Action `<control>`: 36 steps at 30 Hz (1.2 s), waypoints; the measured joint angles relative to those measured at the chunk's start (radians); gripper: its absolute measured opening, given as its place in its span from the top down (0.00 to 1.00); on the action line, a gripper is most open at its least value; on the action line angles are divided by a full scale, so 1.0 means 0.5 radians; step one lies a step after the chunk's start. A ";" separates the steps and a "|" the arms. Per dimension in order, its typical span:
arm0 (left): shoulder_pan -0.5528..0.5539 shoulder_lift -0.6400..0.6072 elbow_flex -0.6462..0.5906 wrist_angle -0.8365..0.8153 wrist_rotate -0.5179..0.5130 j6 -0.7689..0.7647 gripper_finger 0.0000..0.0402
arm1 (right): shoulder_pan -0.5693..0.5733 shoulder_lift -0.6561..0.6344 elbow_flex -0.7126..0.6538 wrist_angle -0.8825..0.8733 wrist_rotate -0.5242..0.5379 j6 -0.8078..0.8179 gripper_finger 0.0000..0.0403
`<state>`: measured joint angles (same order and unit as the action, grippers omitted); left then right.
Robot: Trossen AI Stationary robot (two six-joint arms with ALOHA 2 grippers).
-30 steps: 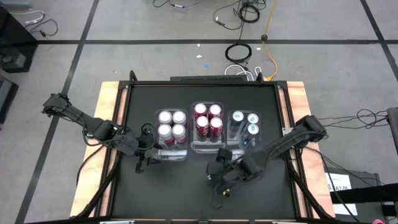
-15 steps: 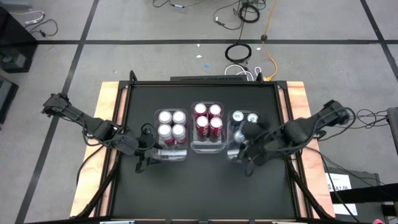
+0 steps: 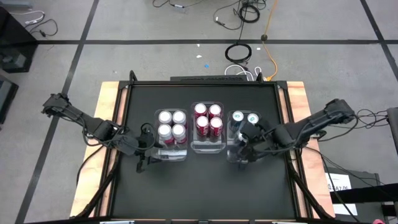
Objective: Sort soda cans
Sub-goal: Put the silver blue soda can into the middle right transparent bin
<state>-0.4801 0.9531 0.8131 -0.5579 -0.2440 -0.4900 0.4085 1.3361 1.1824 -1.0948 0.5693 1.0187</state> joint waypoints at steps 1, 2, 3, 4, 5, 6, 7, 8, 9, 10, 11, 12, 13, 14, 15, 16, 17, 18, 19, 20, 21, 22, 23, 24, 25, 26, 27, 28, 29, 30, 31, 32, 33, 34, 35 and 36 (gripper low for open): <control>0.000 0.001 0.000 -0.001 -0.001 0.001 0.24 | -0.029 -0.033 -0.077 0.091 -0.019 -0.023 0.42; 0.000 0.001 0.000 0.000 -0.002 0.004 0.24 | -0.066 -0.060 -0.150 0.157 -0.060 -0.043 0.42; 0.000 0.001 0.000 0.000 -0.006 0.011 0.24 | -0.105 -0.080 -0.218 0.214 -0.105 -0.069 0.42; 0.000 0.000 0.000 0.000 -0.011 0.012 0.24 | -0.142 -0.095 -0.278 0.275 -0.133 -0.100 0.42; 0.000 0.000 0.000 0.000 -0.020 0.012 0.24 | -0.179 -0.109 -0.326 0.343 -0.151 -0.139 0.42; 0.000 0.001 0.000 0.000 -0.031 0.011 0.24 | -0.218 -0.121 -0.361 0.405 -0.169 -0.174 0.42; 0.000 0.000 0.000 0.000 -0.047 0.011 0.24 | -0.258 -0.130 -0.392 0.458 -0.189 -0.216 0.42; 0.000 0.001 0.000 0.001 -0.056 0.011 0.24 | -0.296 -0.130 -0.417 0.497 -0.212 -0.258 0.42; 0.000 0.001 0.000 0.000 -0.060 0.011 0.24 | -0.335 -0.129 -0.444 0.535 -0.240 -0.305 0.42; 0.000 0.000 0.000 0.001 -0.061 0.011 0.24 | -0.370 -0.122 -0.466 0.574 -0.270 -0.354 0.42; 0.000 0.000 0.000 0.000 -0.062 0.011 0.24 | -0.409 -0.113 -0.478 0.603 -0.295 -0.401 0.42; 0.000 0.001 0.000 0.001 -0.062 0.011 0.24 | -0.445 -0.106 -0.478 0.620 -0.312 -0.445 0.42; 0.000 0.000 0.000 0.000 -0.062 0.011 0.24 | -0.480 -0.095 -0.477 0.621 -0.322 -0.481 0.42; 0.000 0.001 0.000 0.000 -0.062 0.011 0.24 | -0.514 -0.080 -0.475 0.612 -0.332 -0.519 0.41; 0.000 0.001 0.000 0.001 -0.062 0.011 0.24 | -0.546 -0.059 -0.475 0.607 -0.348 -0.557 0.41; 0.000 0.001 0.000 0.000 -0.062 0.011 0.24 | -0.572 -0.040 -0.477 0.611 -0.362 -0.591 0.41; 0.000 0.001 0.000 0.001 -0.062 0.011 0.24 | -0.593 -0.021 -0.478 0.625 -0.366 -0.623 0.41; 0.000 0.000 0.000 0.001 -0.062 0.010 0.24 | -0.611 -0.010 -0.478 0.642 -0.372 -0.650 0.41; 0.000 0.001 0.000 0.001 -0.062 0.010 0.24 | -0.628 0.001 -0.478 0.658 -0.387 -0.669 0.41; 0.000 0.001 0.000 0.001 -0.062 0.009 0.24 | -0.647 0.014 -0.477 0.671 -0.408 -0.687 0.41; 0.000 0.001 0.000 0.001 -0.062 0.009 0.24 | -0.658 0.035 -0.475 0.674 -0.421 -0.697 0.41; 0.000 0.000 0.000 0.002 -0.062 0.009 0.24 | -0.663 0.049 -0.471 0.682 -0.419 -0.702 0.41; 0.000 0.000 0.000 0.001 -0.062 0.009 0.24 | -0.663 0.061 -0.470 0.686 -0.415 -0.703 0.41; 0.000 0.000 0.000 0.001 -0.062 0.008 0.24 | -0.663 0.068 -0.469 0.694 -0.407 -0.705 0.41; 0.000 0.000 0.000 0.002 -0.062 0.008 0.24 | -0.662 0.074 -0.469 0.698 -0.403 -0.711 0.41; 0.000 0.001 0.000 0.002 -0.062 0.008 0.24 | -0.662 0.077 -0.469 0.705 -0.402 -0.727 0.41; 0.000 0.000 0.000 0.002 -0.062 0.008 0.24 | -0.662 0.077 -0.469 0.716 -0.402 -0.748 0.41; 0.000 0.000 0.000 0.001 -0.062 0.008 0.24 | -0.662 0.078 -0.469 0.723 -0.403 -0.763 0.41; 0.000 0.001 0.000 0.001 -0.062 0.008 0.24 | -0.663 0.078 -0.469 0.726 -0.404 -0.767 0.41; 0.000 0.000 0.000 0.002 -0.062 0.006 0.24 | -0.663 0.078 -0.467 0.722 -0.405 -0.765 0.41; 0.000 0.000 0.000 0.002 -0.062 0.004 0.24 | -0.663 0.080 -0.458 0.708 -0.408 -0.760 0.41; 0.000 0.000 0.000 0.001 -0.062 0.004 0.24 | -0.663 0.082 -0.450 0.701 -0.411 -0.759 0.41; 0.000 0.000 0.000 0.001 -0.062 0.003 0.24 | -0.663 0.083 -0.447 0.700 -0.411 -0.760 0.41; 0.000 0.000 0.000 0.002 -0.062 0.001 0.24 | -0.663 0.083 -0.441 0.692 -0.414 -0.763 0.41; 0.000 0.000 0.000 0.002 -0.062 0.001 0.24 | -0.663 0.085 -0.433 0.684 -0.418 -0.773 0.41; 0.000 0.001 0.000 0.001 -0.062 0.001 0.24 | -0.663 0.087 -0.428 0.681 -0.418 -0.785 0.41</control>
<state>-0.4801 0.9535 0.8131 -0.5575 -0.2749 -0.4896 0.0769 1.3796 0.9686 -0.7544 0.3603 0.6261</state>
